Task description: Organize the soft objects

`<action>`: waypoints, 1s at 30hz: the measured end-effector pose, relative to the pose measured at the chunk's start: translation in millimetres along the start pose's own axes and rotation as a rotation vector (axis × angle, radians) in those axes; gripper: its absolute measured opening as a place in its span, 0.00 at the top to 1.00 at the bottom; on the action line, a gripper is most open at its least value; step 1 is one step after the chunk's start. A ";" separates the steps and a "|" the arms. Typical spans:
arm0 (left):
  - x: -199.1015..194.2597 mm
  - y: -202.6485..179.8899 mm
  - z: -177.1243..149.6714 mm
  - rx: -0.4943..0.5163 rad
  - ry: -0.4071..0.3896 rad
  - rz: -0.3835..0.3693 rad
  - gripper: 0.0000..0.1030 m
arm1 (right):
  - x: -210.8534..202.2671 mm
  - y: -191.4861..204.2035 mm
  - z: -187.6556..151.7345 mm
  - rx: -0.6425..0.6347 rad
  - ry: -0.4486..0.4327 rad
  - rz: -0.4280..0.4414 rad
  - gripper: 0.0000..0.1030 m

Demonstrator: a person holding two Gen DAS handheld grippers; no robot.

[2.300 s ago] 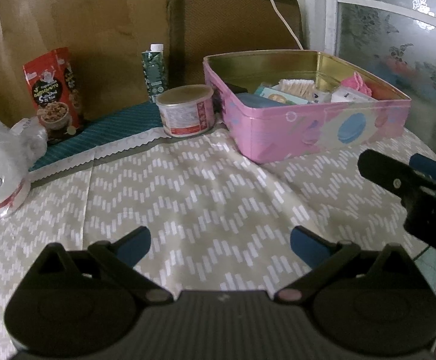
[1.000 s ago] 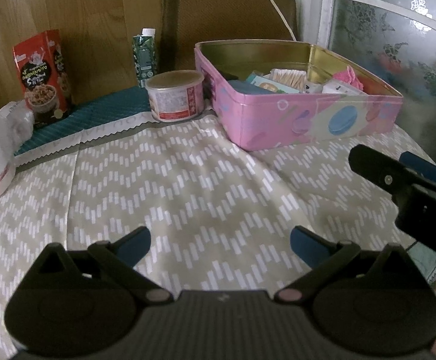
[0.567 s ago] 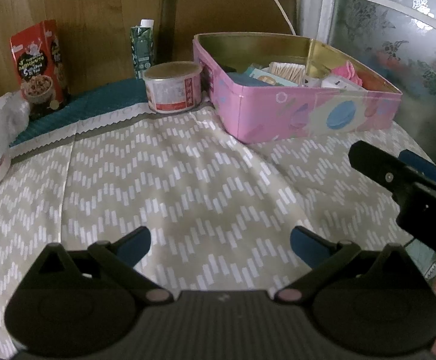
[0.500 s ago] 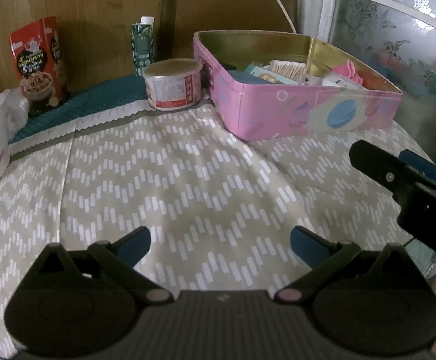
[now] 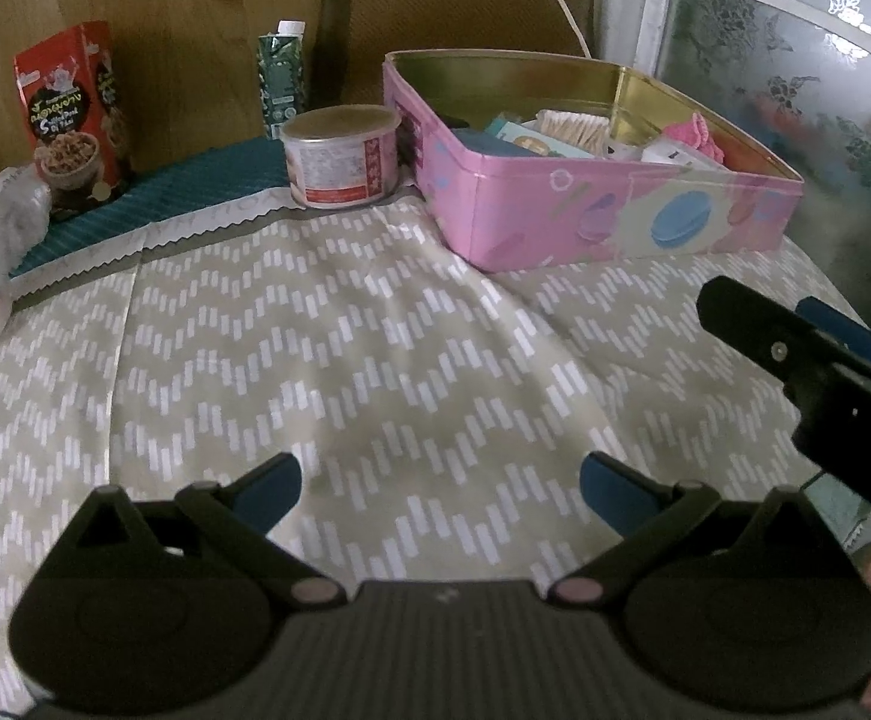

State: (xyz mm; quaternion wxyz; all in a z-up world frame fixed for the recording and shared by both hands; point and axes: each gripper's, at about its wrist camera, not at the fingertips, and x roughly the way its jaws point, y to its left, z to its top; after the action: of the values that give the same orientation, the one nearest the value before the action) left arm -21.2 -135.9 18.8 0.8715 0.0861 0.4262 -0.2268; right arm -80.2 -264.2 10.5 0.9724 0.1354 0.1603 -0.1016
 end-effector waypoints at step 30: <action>5.1 -1.1 -1.1 0.000 0.021 -0.010 0.00 | 0.2 -0.6 -0.3 0.000 0.001 0.000 0.21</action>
State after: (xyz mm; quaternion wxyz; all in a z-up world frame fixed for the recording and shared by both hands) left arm -19.8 -138.2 14.1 0.8659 0.0866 0.4356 -0.2302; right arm -80.2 -264.7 10.0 0.9723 0.1356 0.1608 -0.1018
